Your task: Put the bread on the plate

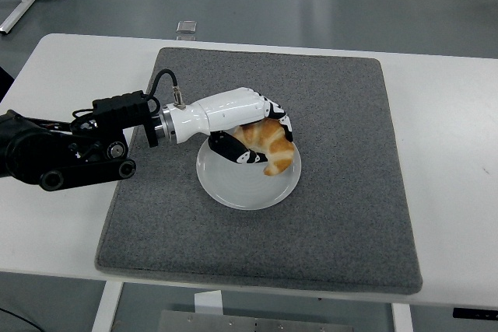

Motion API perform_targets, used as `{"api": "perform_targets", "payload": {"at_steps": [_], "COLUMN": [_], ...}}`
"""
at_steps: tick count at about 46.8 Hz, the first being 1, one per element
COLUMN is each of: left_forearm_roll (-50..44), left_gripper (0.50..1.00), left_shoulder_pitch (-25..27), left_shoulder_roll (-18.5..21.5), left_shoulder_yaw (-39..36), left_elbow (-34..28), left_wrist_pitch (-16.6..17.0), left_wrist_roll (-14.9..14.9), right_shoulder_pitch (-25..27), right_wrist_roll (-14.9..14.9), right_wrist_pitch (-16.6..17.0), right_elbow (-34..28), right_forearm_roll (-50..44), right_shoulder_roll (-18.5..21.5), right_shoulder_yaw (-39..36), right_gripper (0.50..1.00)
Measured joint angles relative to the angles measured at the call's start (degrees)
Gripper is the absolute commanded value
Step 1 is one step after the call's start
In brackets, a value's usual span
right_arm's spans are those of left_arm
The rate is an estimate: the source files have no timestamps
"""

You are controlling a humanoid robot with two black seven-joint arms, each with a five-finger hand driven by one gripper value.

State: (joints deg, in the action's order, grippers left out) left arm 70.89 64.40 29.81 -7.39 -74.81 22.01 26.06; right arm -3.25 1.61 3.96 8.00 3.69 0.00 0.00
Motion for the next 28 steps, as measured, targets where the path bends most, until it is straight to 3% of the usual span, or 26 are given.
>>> {"api": "perform_targets", "payload": {"at_steps": [17, 28], "left_forearm_roll": [-0.30, -1.03], "left_gripper": [0.500, 0.500], "left_shoulder_pitch": [-5.09, -6.42], "left_shoulder_roll": [-5.24, -5.34], "left_shoulder_yaw": [0.20, 0.43], "left_elbow": [7.87, 9.19], "left_wrist_pitch": [3.01, 3.29], "left_wrist_roll": [1.55, 1.55], "right_shoulder_pitch": [0.00, 0.09], "right_wrist_roll": [0.02, 0.01], "right_wrist_pitch": [0.00, 0.00], "right_elbow": [-0.01, 0.00], "right_forearm_roll": [0.00, 0.00], "right_shoulder_roll": [0.00, 0.00], "right_shoulder_yaw": [0.00, 0.09], "right_gripper": [0.952, 0.952]}}
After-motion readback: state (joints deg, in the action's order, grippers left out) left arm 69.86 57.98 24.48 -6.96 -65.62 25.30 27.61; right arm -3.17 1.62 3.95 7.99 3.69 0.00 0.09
